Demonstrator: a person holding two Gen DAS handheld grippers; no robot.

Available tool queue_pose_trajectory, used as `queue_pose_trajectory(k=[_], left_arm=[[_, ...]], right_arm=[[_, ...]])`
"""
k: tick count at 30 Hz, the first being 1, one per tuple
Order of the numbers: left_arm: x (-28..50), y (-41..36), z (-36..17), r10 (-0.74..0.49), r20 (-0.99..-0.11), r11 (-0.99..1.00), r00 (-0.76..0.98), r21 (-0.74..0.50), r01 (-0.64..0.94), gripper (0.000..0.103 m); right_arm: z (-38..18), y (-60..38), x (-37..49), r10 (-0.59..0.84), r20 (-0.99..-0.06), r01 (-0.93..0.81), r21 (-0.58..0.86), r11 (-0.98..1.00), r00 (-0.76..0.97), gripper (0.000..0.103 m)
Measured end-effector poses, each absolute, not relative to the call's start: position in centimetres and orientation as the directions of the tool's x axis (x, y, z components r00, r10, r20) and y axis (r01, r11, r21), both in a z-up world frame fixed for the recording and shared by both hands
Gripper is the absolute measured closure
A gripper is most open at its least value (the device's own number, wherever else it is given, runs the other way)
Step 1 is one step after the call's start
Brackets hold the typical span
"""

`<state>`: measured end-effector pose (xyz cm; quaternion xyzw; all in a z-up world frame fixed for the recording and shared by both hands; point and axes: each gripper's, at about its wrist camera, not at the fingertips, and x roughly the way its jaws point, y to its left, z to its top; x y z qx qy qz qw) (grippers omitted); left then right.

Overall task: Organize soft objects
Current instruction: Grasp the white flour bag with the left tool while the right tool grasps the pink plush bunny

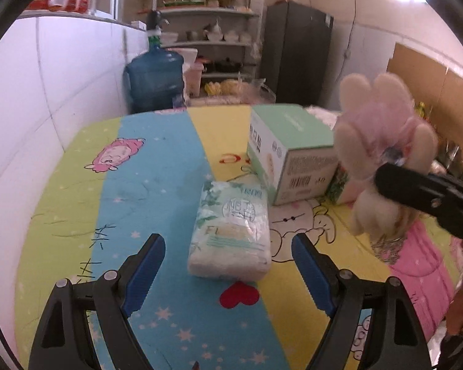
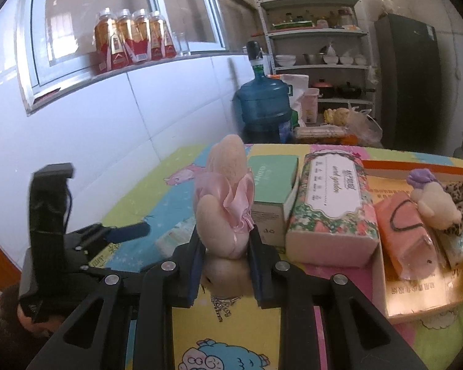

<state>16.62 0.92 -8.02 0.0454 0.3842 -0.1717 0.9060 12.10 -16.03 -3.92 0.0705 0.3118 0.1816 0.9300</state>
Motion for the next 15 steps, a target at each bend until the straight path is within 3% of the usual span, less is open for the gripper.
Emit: queue_pose_trajectory(k=[8, 10, 13, 15], left_arm=[[18.0, -0.2, -9.1, -0.195, -0.760, 0.950, 0.621, 0.011, 0.312, 0.019], [18.1, 0.2, -9.1, -0.207, -0.759, 0.952, 0.617, -0.010, 0.307, 0.037], [18.5, 0.7, -9.3, -0.225, -0.765, 0.954, 0.603, -0.048, 0.295, 0.049], [18.3, 0.9, -9.2, -0.233, -0.761, 0.955, 0.605, -0.062, 0.290, 0.050]], right_arm=[[-4.1, -16.9, 12.0, 0.386, -0.550, -0.283, 0.265, 0.922, 0.741, 0.076], [-4.2, -17.0, 12.0, 0.386, -0.551, -0.279, 0.270, 0.921, 0.740, 0.076], [-4.3, -17.1, 12.1, 0.387, -0.554, -0.277, 0.274, 0.921, 0.737, 0.076], [-4.5, -17.2, 12.1, 0.388, -0.555, -0.276, 0.277, 0.920, 0.736, 0.076]])
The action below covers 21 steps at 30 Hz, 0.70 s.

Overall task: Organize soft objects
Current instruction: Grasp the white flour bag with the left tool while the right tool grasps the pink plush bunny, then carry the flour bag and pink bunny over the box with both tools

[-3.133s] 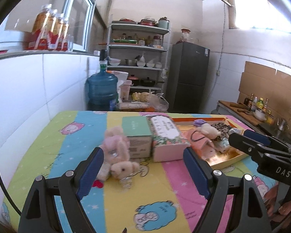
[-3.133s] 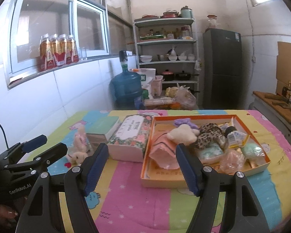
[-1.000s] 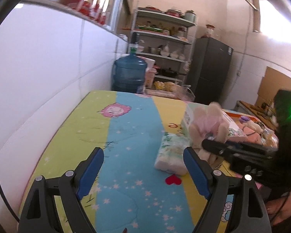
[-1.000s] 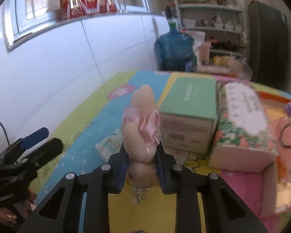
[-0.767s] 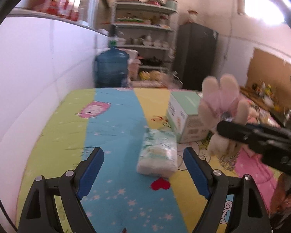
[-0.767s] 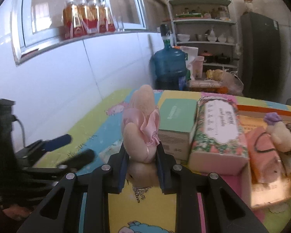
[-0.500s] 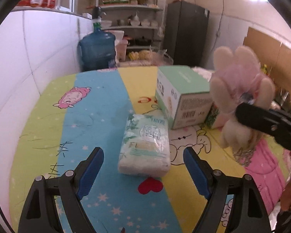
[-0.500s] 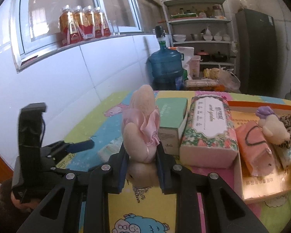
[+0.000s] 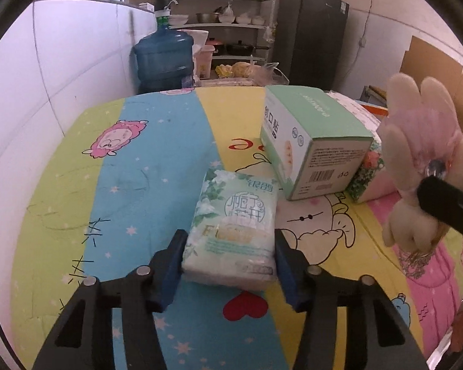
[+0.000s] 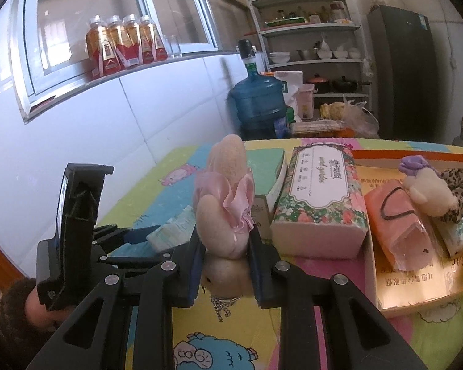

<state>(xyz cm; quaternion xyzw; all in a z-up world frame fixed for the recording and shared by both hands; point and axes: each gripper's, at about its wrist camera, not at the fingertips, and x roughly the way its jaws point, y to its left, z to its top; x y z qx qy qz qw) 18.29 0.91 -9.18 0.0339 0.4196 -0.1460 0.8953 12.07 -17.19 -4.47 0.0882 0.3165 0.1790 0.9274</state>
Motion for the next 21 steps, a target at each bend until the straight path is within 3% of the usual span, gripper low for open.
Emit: queue_pose_trajectory(k=[13, 21], left_arm=[[15.9, 1.5, -8.1, -0.239, -0.722, 0.966, 0.650, -0.106, 0.237, 0.054], [13.3, 1.3, -4.9, -0.265, -0.643, 0.962, 0.719, -0.131, 0.238, 0.054]], right_arm=[[-4.5, -17.5, 11.6, 0.390, -0.550, -0.276, 0.280, 0.919, 0.738, 0.076], [-3.5, -18.0, 10.2, 0.379, -0.524, -0.270, 0.274, 0.923, 0.762, 0.076]])
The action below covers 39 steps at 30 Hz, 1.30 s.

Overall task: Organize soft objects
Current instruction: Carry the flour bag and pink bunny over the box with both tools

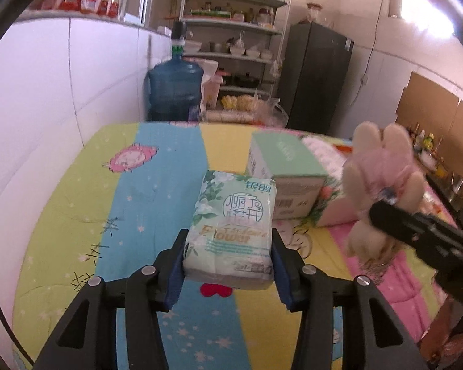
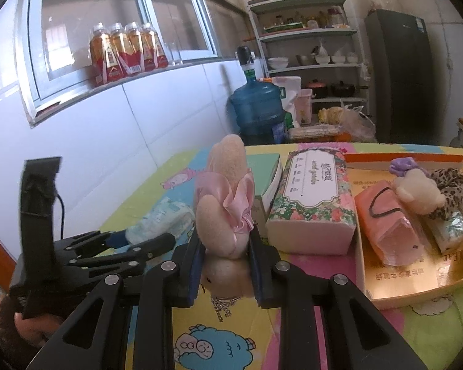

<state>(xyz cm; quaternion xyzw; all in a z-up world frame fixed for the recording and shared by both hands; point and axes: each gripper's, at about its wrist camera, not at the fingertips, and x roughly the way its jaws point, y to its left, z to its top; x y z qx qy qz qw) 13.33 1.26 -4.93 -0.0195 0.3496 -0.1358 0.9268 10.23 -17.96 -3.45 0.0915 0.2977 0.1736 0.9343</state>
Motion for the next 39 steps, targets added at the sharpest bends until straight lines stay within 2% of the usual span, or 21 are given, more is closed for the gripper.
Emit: queue_pose_trajectory(k=[6, 18, 39], left_arm=[[11.7, 0.1, -2.5, -0.278, -0.572, 0.960, 0.771, -0.153, 0.233, 0.054], [10.9, -4.7, 0.1, -0.336, -0.508, 0.942, 0.793, -0.165, 0.293, 0.054], [11.0, -14.1, 0.6, -0.392, -0.500, 0.917, 0.772, -0.149, 0.369, 0.054]], right_arm=[[-2.4, -18.8, 8.9, 0.360, -0.499, -0.256, 0.267, 0.929, 0.788, 0.076], [-0.2, -23.4, 6.5, 0.289, -0.447, -0.188, 0.257, 0.948, 0.846, 0.076], [0.4, -32.7, 4.4, 0.191, -0.414, -0.078, 0.276, 0.958, 0.890, 0.076]])
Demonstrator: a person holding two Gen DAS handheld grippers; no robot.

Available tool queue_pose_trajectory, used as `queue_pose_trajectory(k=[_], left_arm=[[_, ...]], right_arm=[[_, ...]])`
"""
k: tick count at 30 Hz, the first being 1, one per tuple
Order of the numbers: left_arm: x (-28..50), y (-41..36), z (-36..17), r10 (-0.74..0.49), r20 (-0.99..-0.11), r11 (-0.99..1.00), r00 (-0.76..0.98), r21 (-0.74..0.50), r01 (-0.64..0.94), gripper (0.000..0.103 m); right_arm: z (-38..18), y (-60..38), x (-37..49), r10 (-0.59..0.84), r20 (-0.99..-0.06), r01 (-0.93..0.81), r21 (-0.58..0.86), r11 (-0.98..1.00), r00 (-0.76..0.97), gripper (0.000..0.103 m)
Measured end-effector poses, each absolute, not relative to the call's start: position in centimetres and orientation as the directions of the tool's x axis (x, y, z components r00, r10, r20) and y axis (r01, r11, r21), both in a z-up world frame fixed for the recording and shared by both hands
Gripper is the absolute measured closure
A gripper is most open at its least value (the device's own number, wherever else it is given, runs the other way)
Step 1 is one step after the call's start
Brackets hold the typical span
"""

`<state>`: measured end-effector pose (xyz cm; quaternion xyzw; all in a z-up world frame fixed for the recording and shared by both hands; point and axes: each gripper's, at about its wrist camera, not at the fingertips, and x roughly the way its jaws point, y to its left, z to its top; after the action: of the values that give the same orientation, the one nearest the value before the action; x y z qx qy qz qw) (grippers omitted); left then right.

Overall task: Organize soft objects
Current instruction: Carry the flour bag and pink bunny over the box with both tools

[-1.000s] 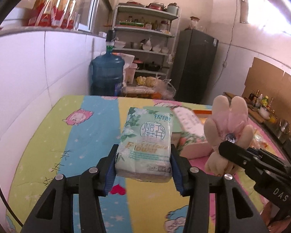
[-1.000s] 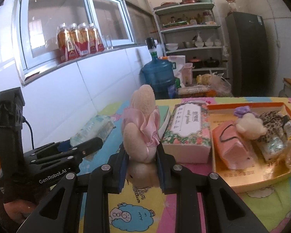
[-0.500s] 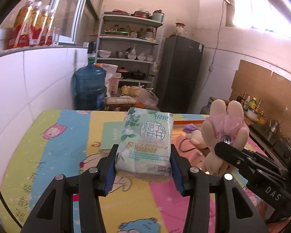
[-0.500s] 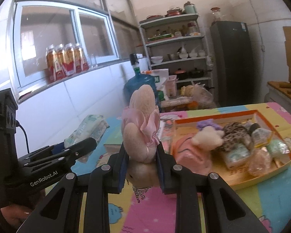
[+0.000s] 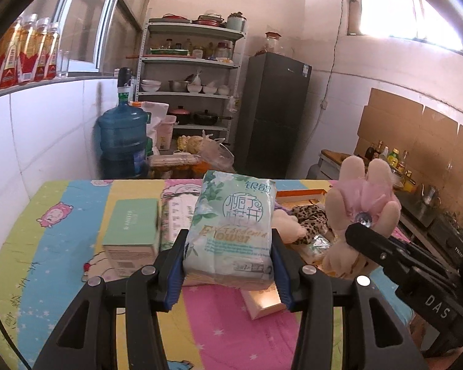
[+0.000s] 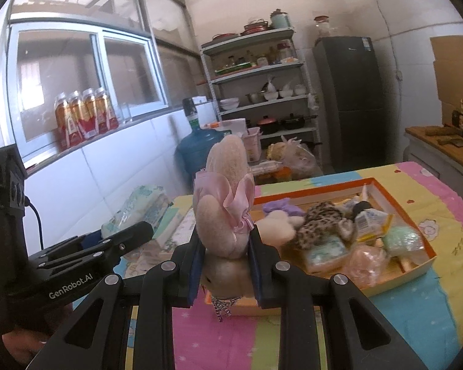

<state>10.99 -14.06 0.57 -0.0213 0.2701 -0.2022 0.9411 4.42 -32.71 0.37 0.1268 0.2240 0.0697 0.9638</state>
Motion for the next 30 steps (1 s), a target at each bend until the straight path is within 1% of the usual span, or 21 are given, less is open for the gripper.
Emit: queue_pose_trajectory(k=[13, 20, 30], left_arm=[[11.7, -19.3, -0.3, -0.411, -0.521, 0.905, 0.749, -0.131, 0.405, 0.054], [12.4, -22.3, -1.1, -0.434, -0.538, 0.891, 0.723, -0.139, 0.432, 0.054], [13.4, -25.8, -2.3, -0.471, -0.555, 0.868, 0.686, -0.151, 0.474, 0.054]], right_arm=[[-0.4, -38.3, 3.9, 0.127, -0.413, 0.006, 0.304, 0.953, 0.902, 0.076], [-1.3, -41.5, 4.1, 0.082, -0.427, 0.063, 0.315, 0.947, 0.900, 0.076], [-2.7, -45.2, 4.8, 0.059, -0.449, 0.108, 0.337, 0.935, 0.892, 0.076]])
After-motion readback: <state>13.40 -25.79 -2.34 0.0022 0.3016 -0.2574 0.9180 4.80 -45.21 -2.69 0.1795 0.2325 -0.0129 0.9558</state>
